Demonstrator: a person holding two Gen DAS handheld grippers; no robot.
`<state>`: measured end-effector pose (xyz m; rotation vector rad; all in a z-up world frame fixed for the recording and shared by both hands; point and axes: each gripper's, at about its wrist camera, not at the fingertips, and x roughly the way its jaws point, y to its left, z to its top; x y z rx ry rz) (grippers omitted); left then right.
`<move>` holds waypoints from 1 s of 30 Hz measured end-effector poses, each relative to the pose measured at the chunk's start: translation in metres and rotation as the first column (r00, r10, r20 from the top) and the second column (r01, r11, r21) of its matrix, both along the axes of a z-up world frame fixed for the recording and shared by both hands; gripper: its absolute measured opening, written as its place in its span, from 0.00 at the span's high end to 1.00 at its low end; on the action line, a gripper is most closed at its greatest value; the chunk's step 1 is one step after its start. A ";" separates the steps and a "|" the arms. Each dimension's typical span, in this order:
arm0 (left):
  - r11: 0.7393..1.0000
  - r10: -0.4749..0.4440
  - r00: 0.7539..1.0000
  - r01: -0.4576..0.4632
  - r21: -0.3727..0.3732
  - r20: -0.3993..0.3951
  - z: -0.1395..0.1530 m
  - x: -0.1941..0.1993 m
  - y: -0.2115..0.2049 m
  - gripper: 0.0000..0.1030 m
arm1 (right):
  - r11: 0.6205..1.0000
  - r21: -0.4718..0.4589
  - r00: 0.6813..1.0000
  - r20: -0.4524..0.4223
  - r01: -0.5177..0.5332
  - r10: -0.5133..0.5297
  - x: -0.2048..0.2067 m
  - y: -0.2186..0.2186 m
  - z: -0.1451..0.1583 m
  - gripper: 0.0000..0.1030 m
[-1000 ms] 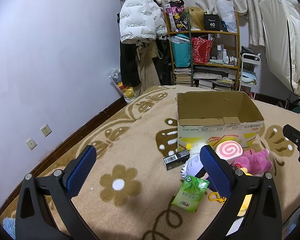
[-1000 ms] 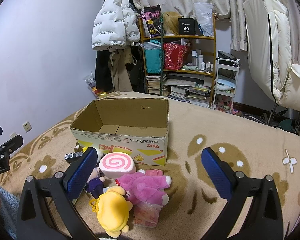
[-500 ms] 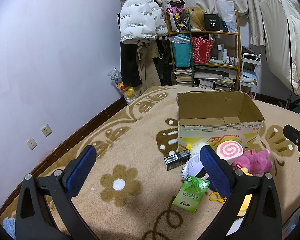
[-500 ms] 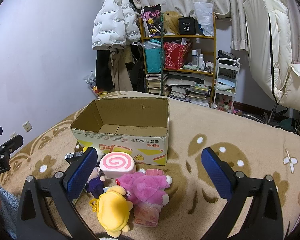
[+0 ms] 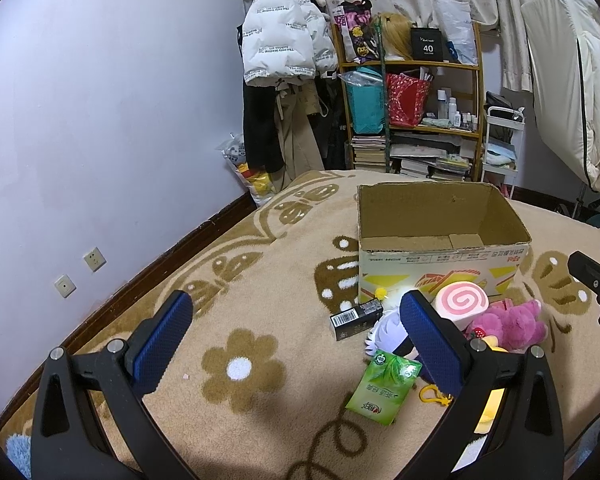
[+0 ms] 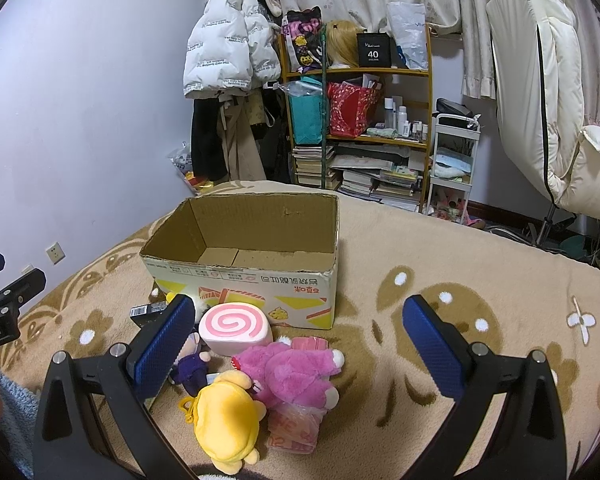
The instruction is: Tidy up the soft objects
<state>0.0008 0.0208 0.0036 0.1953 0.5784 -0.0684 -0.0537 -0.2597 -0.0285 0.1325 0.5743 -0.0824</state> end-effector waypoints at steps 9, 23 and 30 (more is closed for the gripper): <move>1.000 0.000 1.000 0.000 0.002 -0.001 0.001 0.001 -0.002 0.01 | 1.000 0.000 1.000 -0.001 -0.001 0.001 0.000 0.000 0.000 0.00; 1.000 0.001 1.000 -0.001 0.004 -0.001 0.001 0.000 -0.004 0.01 | 1.000 0.001 1.000 -0.002 -0.001 0.001 0.000 0.000 0.000 0.00; 1.000 0.000 1.000 0.000 0.005 -0.003 0.001 0.000 -0.004 0.01 | 1.000 0.001 1.000 -0.002 -0.001 0.001 0.000 -0.001 0.000 0.00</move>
